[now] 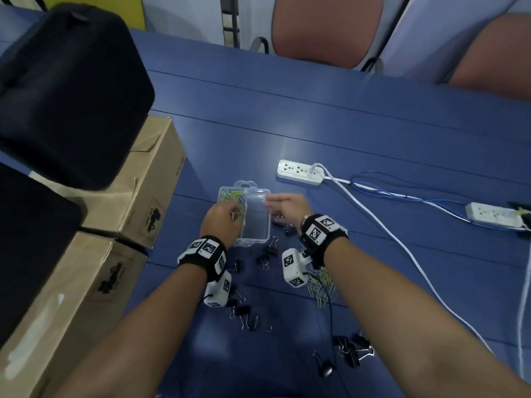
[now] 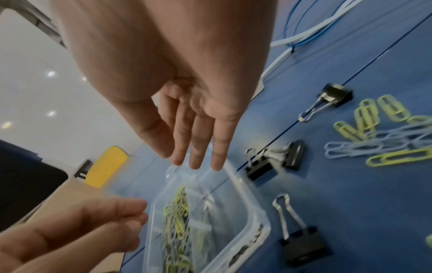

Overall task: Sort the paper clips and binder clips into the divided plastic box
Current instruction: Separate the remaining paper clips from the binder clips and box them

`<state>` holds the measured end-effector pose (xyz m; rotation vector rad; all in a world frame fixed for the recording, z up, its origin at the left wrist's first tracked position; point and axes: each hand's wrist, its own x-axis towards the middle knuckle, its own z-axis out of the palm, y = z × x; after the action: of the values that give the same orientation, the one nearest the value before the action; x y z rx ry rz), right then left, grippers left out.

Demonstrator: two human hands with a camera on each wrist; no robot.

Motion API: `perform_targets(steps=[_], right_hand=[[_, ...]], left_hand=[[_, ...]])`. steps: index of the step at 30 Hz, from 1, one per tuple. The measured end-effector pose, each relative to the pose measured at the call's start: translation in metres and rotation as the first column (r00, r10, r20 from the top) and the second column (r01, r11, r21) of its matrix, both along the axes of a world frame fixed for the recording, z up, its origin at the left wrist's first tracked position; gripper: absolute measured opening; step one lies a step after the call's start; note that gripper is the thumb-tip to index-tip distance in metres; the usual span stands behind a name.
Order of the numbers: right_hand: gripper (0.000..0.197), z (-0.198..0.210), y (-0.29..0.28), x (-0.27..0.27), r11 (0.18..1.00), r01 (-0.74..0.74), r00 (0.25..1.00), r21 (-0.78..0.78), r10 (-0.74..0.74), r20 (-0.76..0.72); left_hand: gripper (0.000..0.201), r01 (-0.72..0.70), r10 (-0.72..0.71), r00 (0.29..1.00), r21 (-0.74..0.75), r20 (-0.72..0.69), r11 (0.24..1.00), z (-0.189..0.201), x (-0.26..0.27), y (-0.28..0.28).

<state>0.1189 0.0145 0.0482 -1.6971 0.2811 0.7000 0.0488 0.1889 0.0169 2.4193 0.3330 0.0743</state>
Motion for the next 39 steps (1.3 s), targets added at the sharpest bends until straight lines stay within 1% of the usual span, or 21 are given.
perform_targets(steps=[3, 5, 6, 7, 9, 10, 11, 13, 15, 16, 18, 20, 22, 24, 26, 28, 30, 33, 36, 39], right_hand=[[0.024, 0.006, -0.045, -0.009, 0.997, 0.08, 0.997, -0.016, -0.08, 0.02], [0.023, 0.0, -0.078, -0.016, 0.988, 0.136, 0.989, -0.072, -0.131, 0.072], [0.022, -0.005, -0.093, -0.021, 0.981, 0.14, 0.986, -0.136, -0.126, 0.109], [0.021, -0.013, -0.109, -0.026, 0.964, 0.121, 0.985, -0.237, -0.086, 0.152], [0.027, -0.029, -0.138, -0.039, 0.873, 0.033, 0.98, -0.486, 0.067, 0.187], [0.031, -0.036, -0.151, -0.046, 0.825, -0.016, 0.979, -0.564, 0.129, 0.161], [0.036, -0.044, -0.161, -0.054, 0.79, -0.079, 0.975, -0.608, 0.189, 0.119], [0.05, -0.053, -0.174, -0.067, 0.713, -0.23, 0.943, -0.662, 0.332, 0.03], [0.071, -0.06, -0.18, -0.081, 0.654, -0.324, 0.906, -0.684, 0.424, -0.024], [0.083, -0.062, -0.182, -0.087, 0.634, -0.348, 0.893, -0.691, 0.447, -0.039], [0.109, -0.067, -0.182, -0.098, 0.572, -0.405, 0.847, -0.713, 0.529, -0.057], [0.123, -0.07, -0.178, -0.105, 0.492, -0.445, 0.793, -0.748, 0.604, -0.074], [0.126, -0.075, -0.171, -0.107, 0.453, -0.434, 0.776, -0.779, 0.628, -0.068], [0.119, -0.079, -0.165, -0.106, 0.451, -0.396, 0.778, -0.8, 0.628, -0.031], [0.098, -0.082, -0.159, -0.105, 0.451, -0.351, 0.766, -0.821, 0.643, 0.025], [0.071, -0.083, -0.155, -0.103, 0.462, -0.318, 0.758, -0.828, 0.649, 0.071], [0.054, -0.083, -0.154, -0.102, 0.494, -0.289, 0.769, -0.82, 0.63, 0.109], [0.039, -0.083, -0.154, -0.102, 0.538, -0.277, 0.779, -0.796, 0.61, 0.141], [0.029, -0.082, -0.155, -0.104, 0.558, -0.265, 0.792, -0.787, 0.591, 0.152], [0.022, -0.078, -0.157, -0.105, 0.568, -0.265, 0.799, -0.779, 0.582, 0.152]], left_hand=[[0.011, 0.057, -0.058, 0.998, 0.024, 0.014, 0.998, 0.003, -0.002, -0.024], [0.012, 0.14, -0.14, 0.989, 0.015, 0.037, 0.99, 0.003, -0.004, -0.044], [0.015, 0.179, -0.179, 0.983, -0.001, 0.029, 0.984, 0.001, -0.006, -0.055], [0.018, 0.216, -0.216, 0.976, -0.017, 0.008, 0.976, -0.002, -0.007, -0.066], [0.025, 0.319, -0.32, 0.946, -0.022, -0.061, 0.948, -0.01, -0.01, -0.087], [0.03, 0.386, -0.385, 0.917, -0.014, -0.101, 0.922, -0.015, -0.012, -0.096], [0.037, 0.455, -0.451, 0.881, -0.006, -0.146, 0.891, -0.019, -0.012, -0.105], [0.057, 0.577, -0.563, 0.793, -0.011, -0.232, 0.817, -0.025, -0.013, -0.123], [0.077, 0.671, -0.641, 0.717, 0.021, -0.273, 0.741, -0.031, -0.012, -0.139], [0.088, 0.712, -0.662, 0.679, 0.066, -0.317, 0.699, -0.034, -0.01, -0.146], [0.106, 0.773, -0.651, 0.608, 0.15, -0.454, 0.617, -0.04, -0.007, -0.157], [0.112, 0.804, -0.631, 0.566, 0.186, -0.531, 0.565, -0.046, -0.002, -0.163], [0.114, 0.824, -0.626, 0.543, 0.209, -0.561, 0.527, -0.049, 0.001, -0.167], [0.112, 0.837, -0.623, 0.528, 0.229, -0.577, 0.497, -0.049, 0.003, -0.167], [0.105, 0.839, -0.636, 0.533, 0.257, -0.558, 0.479, -0.047, 0.003, -0.166], [0.089, 0.826, -0.676, 0.559, 0.255, -0.481, 0.502, -0.046, 0.003, -0.165], [0.069, 0.807, -0.691, 0.582, 0.202, -0.428, 0.555, -0.048, 0.002, -0.162], [0.044, 0.775, -0.684, 0.616, 0.143, -0.391, 0.616, -0.048, -0.003, -0.159], [0.027, 0.769, -0.677, 0.628, 0.172, -0.384, 0.616, -0.045, -0.008, -0.157], [0.019, 0.753, -0.635, 0.646, 0.22, -0.423, 0.62, -0.045, -0.012, -0.153]])
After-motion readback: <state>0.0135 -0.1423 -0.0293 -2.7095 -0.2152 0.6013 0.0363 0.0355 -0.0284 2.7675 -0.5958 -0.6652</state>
